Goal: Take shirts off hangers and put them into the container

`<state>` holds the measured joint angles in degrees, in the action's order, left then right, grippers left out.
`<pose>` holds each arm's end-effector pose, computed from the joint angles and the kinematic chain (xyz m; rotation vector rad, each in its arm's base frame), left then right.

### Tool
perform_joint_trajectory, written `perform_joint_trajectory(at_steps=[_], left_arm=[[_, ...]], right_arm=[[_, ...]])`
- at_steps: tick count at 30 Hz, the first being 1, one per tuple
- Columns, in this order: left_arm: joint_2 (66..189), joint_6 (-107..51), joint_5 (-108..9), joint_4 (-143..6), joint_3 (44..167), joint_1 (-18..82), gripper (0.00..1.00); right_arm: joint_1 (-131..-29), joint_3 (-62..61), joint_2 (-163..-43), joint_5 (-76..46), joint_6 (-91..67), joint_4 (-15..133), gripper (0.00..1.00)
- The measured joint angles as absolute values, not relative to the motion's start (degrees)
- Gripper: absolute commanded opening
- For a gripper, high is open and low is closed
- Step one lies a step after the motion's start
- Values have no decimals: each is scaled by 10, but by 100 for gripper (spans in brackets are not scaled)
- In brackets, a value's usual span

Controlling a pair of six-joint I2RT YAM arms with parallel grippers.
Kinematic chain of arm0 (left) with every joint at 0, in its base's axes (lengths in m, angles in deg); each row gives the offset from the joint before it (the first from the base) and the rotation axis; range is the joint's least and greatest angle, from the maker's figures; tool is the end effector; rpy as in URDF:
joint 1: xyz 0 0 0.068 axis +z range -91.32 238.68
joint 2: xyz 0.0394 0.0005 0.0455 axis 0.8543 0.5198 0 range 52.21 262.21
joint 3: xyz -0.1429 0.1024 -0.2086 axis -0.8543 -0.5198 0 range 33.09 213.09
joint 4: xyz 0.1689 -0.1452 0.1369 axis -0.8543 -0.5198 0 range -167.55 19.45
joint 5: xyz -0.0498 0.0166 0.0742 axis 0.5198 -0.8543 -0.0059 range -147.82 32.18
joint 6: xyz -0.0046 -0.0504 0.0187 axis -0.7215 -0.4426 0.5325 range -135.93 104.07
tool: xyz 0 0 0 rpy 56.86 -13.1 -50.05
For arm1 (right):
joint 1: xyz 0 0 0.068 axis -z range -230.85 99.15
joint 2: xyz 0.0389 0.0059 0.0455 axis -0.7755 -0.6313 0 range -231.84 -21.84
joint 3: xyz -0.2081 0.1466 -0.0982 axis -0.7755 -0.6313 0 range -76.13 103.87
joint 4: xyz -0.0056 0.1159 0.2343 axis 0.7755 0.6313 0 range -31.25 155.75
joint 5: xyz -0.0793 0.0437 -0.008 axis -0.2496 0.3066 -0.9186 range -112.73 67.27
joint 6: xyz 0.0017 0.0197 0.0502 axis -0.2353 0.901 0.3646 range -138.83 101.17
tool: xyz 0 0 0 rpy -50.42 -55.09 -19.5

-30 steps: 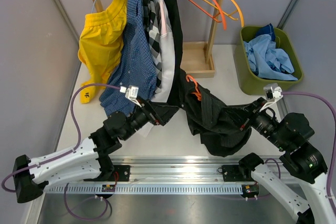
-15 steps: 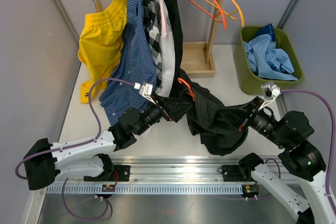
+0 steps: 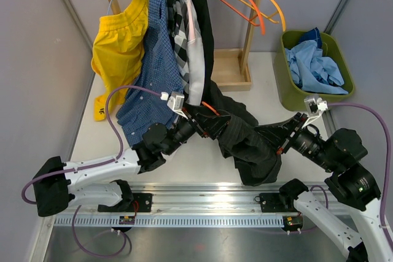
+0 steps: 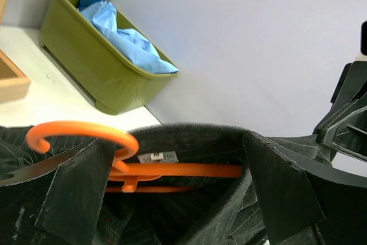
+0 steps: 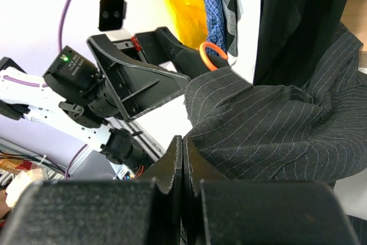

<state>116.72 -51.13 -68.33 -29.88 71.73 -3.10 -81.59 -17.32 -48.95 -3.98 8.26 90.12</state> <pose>0.1279 -0.2247 0.3266 0.1627 1.4303 -1.3028 0.0540 0.0454 0.4143 -0.3246 1.6325 1.0357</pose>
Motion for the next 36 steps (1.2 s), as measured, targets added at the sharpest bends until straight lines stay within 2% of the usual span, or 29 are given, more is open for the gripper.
perform_joint_trajectory(at_steps=[6,10,11,13,14,17,18,19,26,27,28,30,31,36], left_arm=[[1173,-480,-698,-300,737,-37,94],[1188,-476,-699,-299,739,-37,84],[1191,-474,-699,-300,739,-37,76],[1195,-474,-702,-301,739,-37,67],[1195,-472,-704,-303,739,-37,52],[1195,-468,-707,-307,740,-36,22],[1195,-463,-711,-315,744,-36,7],[1195,-462,-713,-319,747,-37,2],[1178,-418,-750,-409,804,-37,0],[1174,-406,-761,-429,820,-37,0],[1172,-393,-770,-450,839,-38,0],[1171,-364,-791,-486,882,-38,0],[1172,-350,-801,-509,905,-37,0],[1193,-306,-823,-581,997,-11,0]], right_arm=[[-816,-170,-490,-40,83,902,0],[-816,-166,-489,-43,82,903,0],[-816,-166,-489,-47,82,903,0],[-816,-166,-487,-52,82,904,0],[-816,-166,-486,-54,82,904,0],[-816,-166,-481,-58,82,906,0],[-816,-166,-479,-61,82,907,0],[-816,-166,-478,-63,82,908,0],[-816,-166,-473,-84,81,917,1],[-816,-166,-473,-86,80,917,28],[-816,-166,-474,-86,82,917,39],[-816,-166,-474,-86,76,917,45],[-816,-166,-474,-85,74,916,51],[-816,-166,-483,-80,68,917,53]])
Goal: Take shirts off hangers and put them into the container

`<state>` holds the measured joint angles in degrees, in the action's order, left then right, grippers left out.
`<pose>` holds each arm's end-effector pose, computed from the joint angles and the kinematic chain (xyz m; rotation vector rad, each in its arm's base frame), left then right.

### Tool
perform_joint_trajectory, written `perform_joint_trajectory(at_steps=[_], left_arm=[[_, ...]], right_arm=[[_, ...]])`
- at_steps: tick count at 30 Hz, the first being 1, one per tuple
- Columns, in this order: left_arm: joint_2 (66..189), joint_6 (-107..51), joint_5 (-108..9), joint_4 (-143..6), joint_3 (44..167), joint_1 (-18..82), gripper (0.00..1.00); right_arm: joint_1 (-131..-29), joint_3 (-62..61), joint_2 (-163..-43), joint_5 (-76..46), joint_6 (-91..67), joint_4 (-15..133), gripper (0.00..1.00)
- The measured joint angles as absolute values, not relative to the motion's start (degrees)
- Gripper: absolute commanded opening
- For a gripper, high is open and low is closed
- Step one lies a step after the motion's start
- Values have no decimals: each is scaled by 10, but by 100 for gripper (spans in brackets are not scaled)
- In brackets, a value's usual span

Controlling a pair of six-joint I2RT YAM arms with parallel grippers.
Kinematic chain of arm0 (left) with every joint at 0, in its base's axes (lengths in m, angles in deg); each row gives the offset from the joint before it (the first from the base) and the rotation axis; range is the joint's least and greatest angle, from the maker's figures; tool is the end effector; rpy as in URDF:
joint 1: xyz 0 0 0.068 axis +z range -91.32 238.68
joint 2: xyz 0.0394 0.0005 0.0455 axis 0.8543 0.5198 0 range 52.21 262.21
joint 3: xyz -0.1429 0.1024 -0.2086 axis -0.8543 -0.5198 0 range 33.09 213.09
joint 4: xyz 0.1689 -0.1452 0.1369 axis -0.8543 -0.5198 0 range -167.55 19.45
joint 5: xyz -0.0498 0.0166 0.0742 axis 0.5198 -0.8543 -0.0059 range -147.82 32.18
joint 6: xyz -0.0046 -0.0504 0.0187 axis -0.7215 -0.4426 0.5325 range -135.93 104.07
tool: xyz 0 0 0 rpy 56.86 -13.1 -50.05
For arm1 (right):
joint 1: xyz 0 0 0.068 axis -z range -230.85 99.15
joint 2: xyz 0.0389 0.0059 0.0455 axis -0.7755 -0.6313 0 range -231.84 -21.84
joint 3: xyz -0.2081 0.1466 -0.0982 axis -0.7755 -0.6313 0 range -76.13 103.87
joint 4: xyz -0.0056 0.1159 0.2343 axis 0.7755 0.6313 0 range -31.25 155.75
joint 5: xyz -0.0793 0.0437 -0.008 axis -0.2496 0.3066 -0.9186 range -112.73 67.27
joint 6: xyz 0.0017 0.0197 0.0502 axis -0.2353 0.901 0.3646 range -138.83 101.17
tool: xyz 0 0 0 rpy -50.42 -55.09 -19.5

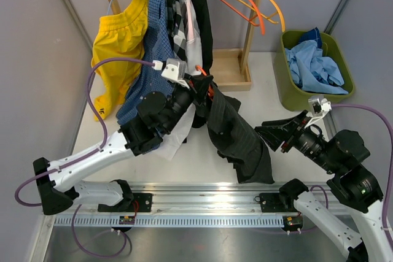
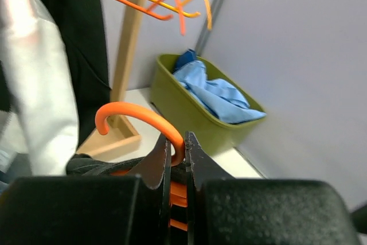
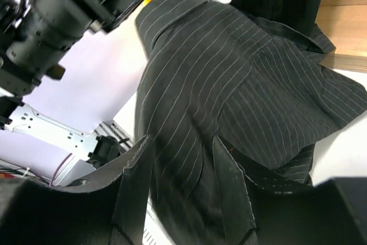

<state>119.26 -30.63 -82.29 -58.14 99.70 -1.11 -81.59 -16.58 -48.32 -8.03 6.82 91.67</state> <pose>0.1469 -0.2230 0.4367 0.1880 1.4146 -0.7917 0.0510 0.0408 0.4155 -0.2845 1.6288 0.9631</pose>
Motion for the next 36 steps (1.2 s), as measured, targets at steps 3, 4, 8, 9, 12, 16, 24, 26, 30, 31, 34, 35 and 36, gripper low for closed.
perform_joint_trajectory(at_steps=[3,4,8,9,12,16,24,26,30,31,34,35,36], left_arm=[[1212,-303,-824,-607,1019,11,0],[1220,-302,-824,-615,1023,15,0],[1252,-289,-824,-642,1044,23,0],[1262,-283,-823,-651,1055,24,0],[1287,-274,-820,-663,1088,34,0],[1303,-267,-816,-675,1120,46,0],[1315,-256,-806,-684,1142,51,0],[1317,-256,-802,-684,1145,55,0],[1319,-253,-796,-685,1149,62,0],[1319,-252,-794,-686,1150,64,0],[1319,-250,-788,-692,1153,68,0],[1319,-249,-788,-694,1154,69,0],[1319,-248,-787,-696,1154,71,0]], right_arm=[[-816,-166,-485,-78,67,918,53],[-816,-166,-484,-75,67,918,53],[-816,-178,-481,-64,69,917,54],[-816,-184,-479,-60,70,916,54],[-816,-206,-476,-45,78,916,57],[-816,-226,-475,-32,86,916,59],[-816,-248,-470,-21,86,935,37],[-816,-252,-469,-20,83,942,12],[-816,-259,-467,-7,91,952,0],[-816,-260,-467,-4,92,954,0],[-816,-260,-465,9,91,968,0],[-816,-260,-465,10,91,973,0],[-816,-255,-465,10,85,990,0]])
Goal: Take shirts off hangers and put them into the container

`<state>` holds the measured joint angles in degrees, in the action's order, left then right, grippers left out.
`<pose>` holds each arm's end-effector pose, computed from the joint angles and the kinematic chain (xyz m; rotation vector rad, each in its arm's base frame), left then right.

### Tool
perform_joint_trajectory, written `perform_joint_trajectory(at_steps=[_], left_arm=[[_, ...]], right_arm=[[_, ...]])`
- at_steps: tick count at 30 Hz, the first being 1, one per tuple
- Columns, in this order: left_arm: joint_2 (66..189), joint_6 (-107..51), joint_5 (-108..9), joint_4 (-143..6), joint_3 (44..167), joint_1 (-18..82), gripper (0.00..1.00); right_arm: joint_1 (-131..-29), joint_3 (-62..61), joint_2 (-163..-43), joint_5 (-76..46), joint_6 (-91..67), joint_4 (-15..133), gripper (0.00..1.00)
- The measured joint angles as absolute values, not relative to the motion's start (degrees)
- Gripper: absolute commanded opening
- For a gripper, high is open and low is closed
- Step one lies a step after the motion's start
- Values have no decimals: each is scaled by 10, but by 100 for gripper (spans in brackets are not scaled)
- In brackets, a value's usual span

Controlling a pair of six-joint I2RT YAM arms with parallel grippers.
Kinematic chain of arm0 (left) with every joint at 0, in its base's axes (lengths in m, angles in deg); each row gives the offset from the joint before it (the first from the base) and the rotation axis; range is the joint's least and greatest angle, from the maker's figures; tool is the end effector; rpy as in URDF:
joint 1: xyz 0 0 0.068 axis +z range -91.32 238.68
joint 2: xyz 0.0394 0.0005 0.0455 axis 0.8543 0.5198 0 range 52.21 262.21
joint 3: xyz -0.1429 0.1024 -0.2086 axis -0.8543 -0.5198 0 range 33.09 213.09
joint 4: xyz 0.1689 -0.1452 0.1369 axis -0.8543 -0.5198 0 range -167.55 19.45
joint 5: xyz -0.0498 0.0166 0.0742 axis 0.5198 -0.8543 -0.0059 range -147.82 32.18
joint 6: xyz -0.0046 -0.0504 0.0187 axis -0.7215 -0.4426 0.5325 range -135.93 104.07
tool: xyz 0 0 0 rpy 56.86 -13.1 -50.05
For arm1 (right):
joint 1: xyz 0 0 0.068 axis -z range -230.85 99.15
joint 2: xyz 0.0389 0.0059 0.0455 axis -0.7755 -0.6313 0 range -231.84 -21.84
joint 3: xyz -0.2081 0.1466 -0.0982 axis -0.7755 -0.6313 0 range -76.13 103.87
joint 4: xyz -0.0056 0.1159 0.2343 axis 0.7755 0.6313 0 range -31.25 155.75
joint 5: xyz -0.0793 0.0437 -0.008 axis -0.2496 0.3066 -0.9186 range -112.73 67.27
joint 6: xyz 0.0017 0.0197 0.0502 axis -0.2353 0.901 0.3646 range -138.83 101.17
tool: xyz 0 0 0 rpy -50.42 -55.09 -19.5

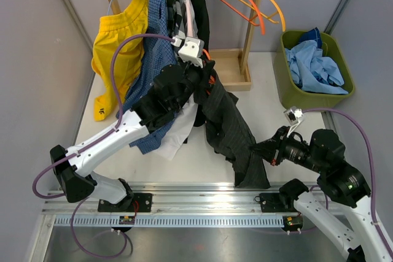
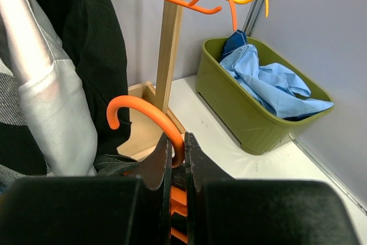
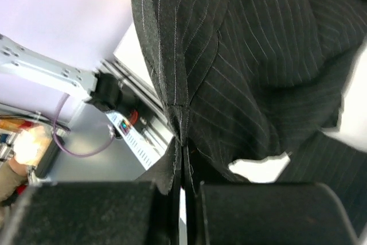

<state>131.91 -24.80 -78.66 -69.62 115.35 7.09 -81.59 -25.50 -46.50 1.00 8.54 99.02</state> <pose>0.2099 -0.2445 0.4505 0.2758 1.5161 -0.5690 0.0592 0.0518 0.3586 -0.3685 1.9042 1.0738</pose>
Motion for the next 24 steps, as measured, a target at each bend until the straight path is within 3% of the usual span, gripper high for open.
perform_joint_trajectory(at_steps=[5,9,12,18,24], left_arm=[[1318,-242,-786,-696,1149,75,0],[1293,-251,-789,-667,1093,79,0],[1270,-270,-789,-657,1052,78,0],[1191,-300,-792,-663,978,81,0],[1107,-354,-779,-688,954,89,0]], right_arm=[[-816,-150,-473,-51,47,1101,0],[-816,-27,-439,-199,20,1137,0],[-816,-1,-380,-311,9,1126,0],[-816,-78,-361,-431,20,1115,0],[-816,-263,-429,-408,60,1032,0]])
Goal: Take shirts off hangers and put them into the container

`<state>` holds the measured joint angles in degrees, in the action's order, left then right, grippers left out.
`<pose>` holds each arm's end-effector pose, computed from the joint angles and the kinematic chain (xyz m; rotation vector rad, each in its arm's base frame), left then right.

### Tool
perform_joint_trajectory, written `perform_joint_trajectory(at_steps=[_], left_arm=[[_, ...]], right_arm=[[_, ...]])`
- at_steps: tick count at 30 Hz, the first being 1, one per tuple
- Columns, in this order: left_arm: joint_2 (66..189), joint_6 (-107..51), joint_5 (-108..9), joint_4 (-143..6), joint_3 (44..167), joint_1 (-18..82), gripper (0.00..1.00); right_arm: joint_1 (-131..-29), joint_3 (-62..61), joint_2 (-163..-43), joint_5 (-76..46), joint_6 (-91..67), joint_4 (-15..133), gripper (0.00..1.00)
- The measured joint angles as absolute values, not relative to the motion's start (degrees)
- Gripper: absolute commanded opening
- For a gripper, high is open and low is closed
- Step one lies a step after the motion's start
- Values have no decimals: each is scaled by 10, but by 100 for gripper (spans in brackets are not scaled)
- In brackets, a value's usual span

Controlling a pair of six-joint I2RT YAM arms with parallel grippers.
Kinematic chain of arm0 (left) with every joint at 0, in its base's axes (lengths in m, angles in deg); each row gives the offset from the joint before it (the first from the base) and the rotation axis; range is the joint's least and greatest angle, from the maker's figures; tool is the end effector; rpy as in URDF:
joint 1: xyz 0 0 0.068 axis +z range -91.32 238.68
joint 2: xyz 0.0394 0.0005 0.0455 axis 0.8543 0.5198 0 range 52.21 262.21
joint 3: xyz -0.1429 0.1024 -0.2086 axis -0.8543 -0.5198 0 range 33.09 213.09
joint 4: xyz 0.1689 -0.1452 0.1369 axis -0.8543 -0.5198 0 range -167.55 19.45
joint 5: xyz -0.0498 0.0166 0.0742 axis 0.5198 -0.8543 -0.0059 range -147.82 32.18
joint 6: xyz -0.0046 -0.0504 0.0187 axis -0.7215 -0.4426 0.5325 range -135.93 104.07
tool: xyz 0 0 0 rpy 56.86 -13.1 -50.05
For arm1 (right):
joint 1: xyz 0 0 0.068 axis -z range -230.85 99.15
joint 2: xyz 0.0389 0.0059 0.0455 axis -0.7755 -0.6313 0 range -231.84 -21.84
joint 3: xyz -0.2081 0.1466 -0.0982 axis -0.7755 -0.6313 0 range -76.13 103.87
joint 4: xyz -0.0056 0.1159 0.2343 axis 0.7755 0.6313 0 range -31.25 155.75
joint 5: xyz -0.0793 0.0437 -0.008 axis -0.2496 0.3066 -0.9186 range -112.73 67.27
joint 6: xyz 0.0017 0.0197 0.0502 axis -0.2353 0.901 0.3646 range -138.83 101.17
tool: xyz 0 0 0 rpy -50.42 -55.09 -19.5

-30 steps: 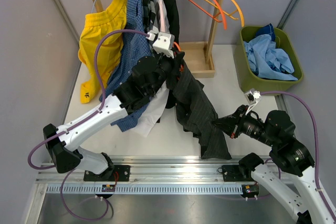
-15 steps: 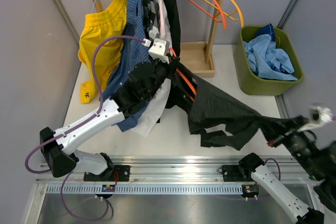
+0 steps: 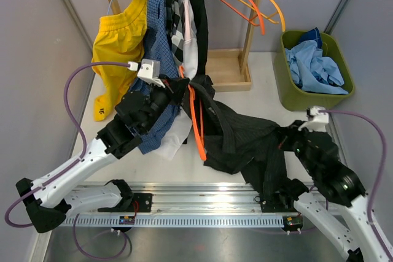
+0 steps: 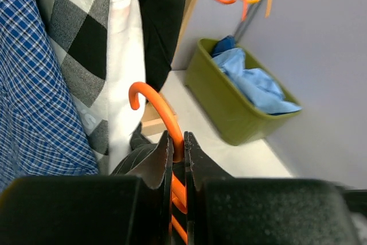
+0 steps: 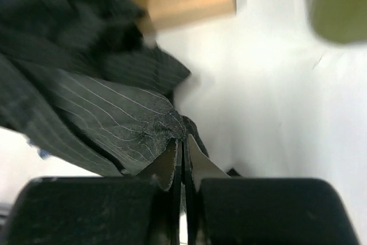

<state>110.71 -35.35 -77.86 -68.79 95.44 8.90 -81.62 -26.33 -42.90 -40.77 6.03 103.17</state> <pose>0.1574 -0.1674 0.4253 0.1103 1.5168 -0.7179 0.0601 0.0229 0.3497 0.1260 1.8443 0.3913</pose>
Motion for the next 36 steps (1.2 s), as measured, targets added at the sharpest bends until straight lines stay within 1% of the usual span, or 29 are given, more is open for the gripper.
perform_joint_trajectory(at_steps=[3,6,10,15,20,23,25,28,31,35,36], left_arm=[[1087,-401,-740,-715,955,89,0],[1077,-455,-684,-755,955,88,0],[1062,-520,-594,-832,954,86,0],[1019,-572,-490,-938,955,85,0],[921,-594,-463,-1035,981,85,0],[860,-594,-509,-1078,1018,84,0],[822,-592,-582,-1110,1046,84,0],[793,-579,-704,-1133,1054,84,0],[813,-560,-782,-1147,1041,84,0],[898,-531,-856,-1149,1036,84,0],[923,-525,-874,-1149,1036,84,0]], right_arm=[[-816,-320,-494,-384,72,981,0],[-816,-340,-556,-374,74,929,0],[-816,-338,-629,-373,72,859,0],[-816,-313,-768,-401,75,807,0],[-816,-312,-876,-440,85,792,0],[-816,-312,-912,-444,87,791,0],[-816,-311,-921,-423,85,791,0],[-818,-310,-921,-338,68,792,0],[-836,-308,-911,-233,49,801,0],[-871,-307,-861,-107,39,824,0],[-878,-306,-844,-80,39,829,2]])
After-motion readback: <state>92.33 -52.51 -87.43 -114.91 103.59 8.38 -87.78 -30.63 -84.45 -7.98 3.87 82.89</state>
